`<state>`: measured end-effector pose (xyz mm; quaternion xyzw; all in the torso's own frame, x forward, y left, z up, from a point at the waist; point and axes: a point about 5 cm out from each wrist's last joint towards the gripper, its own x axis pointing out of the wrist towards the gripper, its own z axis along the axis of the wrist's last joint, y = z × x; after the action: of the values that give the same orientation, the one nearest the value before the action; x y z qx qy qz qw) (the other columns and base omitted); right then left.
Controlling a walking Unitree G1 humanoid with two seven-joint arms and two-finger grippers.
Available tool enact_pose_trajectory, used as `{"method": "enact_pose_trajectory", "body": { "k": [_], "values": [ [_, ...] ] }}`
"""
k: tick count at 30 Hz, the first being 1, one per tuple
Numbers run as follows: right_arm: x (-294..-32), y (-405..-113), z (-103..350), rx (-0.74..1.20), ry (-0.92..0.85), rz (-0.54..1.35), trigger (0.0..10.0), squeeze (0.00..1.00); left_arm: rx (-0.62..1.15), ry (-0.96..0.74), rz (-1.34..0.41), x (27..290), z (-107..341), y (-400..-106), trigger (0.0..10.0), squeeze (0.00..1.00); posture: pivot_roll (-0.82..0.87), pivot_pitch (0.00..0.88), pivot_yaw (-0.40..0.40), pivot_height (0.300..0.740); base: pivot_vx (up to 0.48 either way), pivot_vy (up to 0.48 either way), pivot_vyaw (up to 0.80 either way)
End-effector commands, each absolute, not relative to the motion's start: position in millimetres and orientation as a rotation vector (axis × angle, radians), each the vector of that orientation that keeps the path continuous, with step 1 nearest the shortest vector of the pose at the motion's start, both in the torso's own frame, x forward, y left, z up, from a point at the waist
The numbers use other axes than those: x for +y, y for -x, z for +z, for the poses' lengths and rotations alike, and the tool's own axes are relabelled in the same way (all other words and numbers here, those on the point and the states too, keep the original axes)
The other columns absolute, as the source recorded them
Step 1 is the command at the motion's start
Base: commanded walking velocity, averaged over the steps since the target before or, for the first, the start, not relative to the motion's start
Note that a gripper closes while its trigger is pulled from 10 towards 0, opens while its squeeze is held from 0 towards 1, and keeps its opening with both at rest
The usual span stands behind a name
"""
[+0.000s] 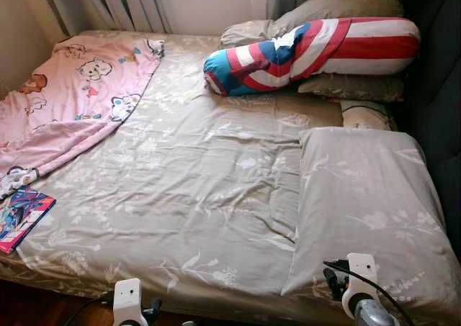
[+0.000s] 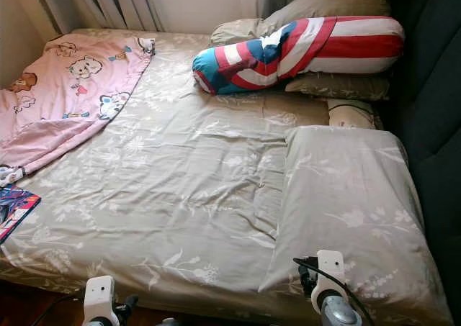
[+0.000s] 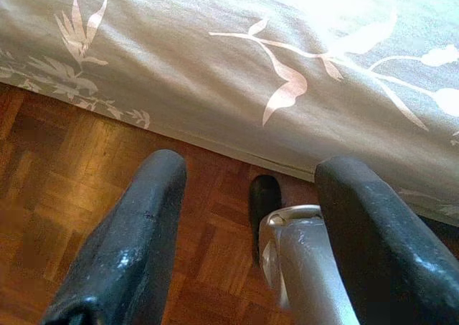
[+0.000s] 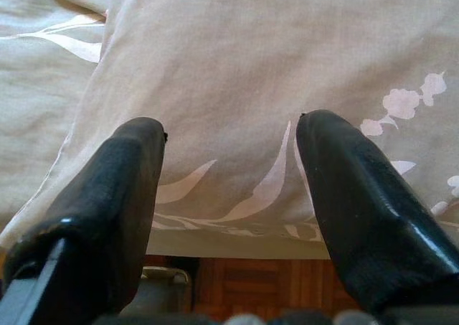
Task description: Clean up the room
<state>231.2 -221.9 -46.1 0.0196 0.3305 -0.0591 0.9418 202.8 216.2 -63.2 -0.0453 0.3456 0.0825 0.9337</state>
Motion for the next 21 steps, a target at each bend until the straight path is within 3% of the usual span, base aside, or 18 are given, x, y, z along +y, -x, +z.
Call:
{"method": "enact_pose_trajectory", "body": {
  "k": [1,6,21],
  "values": [
    [-219.3,-223.6,-52.3,0.71,-0.056,-0.121,10.0,0.0,0.736,0.088,0.178,219.5,-67.1,-195.5,10.0,0.0,0.01,0.164,0.023,0.711,0.0,0.0,0.0],
    [-217.3,-222.9,-53.2,0.714,-0.062,-0.116,10.0,0.0,0.743,0.091,0.17,216.8,-67.8,-195.9,10.0,0.0,0.01,0.168,0.024,0.711,0.0,0.054,0.0],
    [-213.1,-224.8,-52.9,0.713,-0.064,-0.099,10.0,0.0,0.745,0.082,0.154,214.4,-67.3,-198.0,10.0,0.0,0.01,0.171,0.028,0.711,0.0,0.431,0.0]
  ]
}}
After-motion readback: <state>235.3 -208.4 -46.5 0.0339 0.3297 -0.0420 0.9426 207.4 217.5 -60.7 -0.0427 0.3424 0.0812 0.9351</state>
